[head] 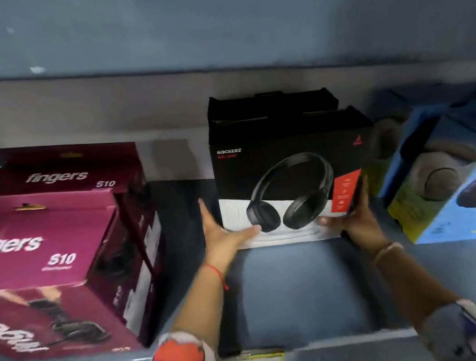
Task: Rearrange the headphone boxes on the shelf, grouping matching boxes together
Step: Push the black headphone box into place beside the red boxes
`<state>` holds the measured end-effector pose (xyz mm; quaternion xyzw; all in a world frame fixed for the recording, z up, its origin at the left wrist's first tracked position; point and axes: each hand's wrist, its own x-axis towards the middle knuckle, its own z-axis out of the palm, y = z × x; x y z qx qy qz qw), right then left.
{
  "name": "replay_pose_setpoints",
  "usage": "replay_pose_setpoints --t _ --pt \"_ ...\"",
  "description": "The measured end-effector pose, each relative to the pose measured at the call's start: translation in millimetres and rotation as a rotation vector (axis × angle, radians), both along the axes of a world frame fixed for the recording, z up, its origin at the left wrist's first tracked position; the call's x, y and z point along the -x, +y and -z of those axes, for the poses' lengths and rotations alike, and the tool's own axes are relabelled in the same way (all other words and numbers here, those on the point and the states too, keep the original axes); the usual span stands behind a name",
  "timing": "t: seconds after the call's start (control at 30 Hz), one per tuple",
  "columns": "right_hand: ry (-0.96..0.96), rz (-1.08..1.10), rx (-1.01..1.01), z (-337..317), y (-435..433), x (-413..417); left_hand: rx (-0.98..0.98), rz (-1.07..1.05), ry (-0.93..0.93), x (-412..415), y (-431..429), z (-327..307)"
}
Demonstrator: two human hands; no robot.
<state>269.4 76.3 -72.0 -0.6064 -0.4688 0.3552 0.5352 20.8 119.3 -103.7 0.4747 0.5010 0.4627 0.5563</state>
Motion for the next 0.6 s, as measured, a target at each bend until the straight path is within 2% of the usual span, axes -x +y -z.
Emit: replay_pose_setpoints --t 0.17,0.33,0.6 --pt "0.023 -0.256 0.196 3 46 -29 0.076 0.24 0.005 1 55 -7" --pt "-0.001 -0.379 0.292 6 73 -37 0.072 0.196 -0.119 -5 63 0" --pt "0.089 -0.191 0.19 16 34 -25 0.056 0.103 -0.221 0 25 5"
